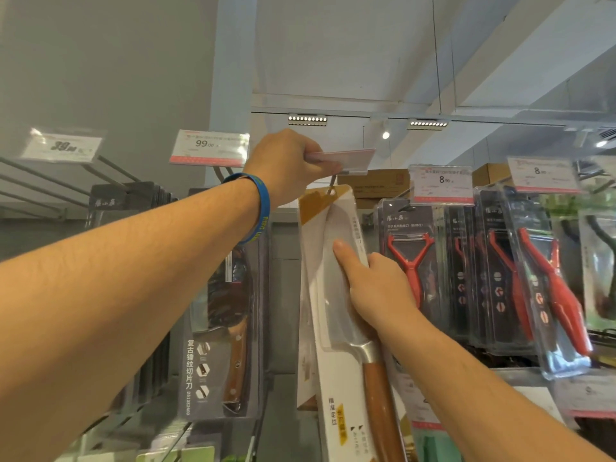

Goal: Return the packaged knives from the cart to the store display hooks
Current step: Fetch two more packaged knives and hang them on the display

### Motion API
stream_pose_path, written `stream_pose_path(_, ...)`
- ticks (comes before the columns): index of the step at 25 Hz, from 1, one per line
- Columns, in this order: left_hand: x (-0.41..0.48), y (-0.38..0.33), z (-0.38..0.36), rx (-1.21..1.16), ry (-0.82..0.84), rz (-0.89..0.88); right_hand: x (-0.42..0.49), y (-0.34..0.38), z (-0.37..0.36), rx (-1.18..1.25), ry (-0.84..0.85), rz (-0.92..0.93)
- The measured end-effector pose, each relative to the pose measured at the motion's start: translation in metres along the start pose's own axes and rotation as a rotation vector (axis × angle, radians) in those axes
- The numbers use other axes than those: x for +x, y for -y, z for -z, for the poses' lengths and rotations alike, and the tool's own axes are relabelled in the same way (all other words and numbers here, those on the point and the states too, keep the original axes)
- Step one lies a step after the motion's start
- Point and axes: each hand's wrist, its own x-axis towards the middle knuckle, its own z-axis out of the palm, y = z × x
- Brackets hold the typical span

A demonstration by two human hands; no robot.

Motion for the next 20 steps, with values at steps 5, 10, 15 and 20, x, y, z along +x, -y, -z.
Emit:
stream_pose_path(5, -0.001, -0.005, 0.0, 0.037, 0.012, -0.002, 0.013, 0.001, 0.011, 0.019, 0.068, -0.117)
stream_pose_path(10, -0.002, -0.005, 0.002, 0.046, 0.016, -0.001, 0.031, -0.002, -0.008, -0.16, 0.077, -0.074)
stream_pose_path(15, -0.005, -0.006, 0.003, 0.055, 0.021, -0.033, 0.041, -0.01, -0.019, -0.2, 0.09, -0.126)
stream_pose_path(20, -0.012, -0.006, 0.006, 0.065, 0.034, -0.067, 0.046, -0.004, -0.03, -0.258, 0.133, -0.236)
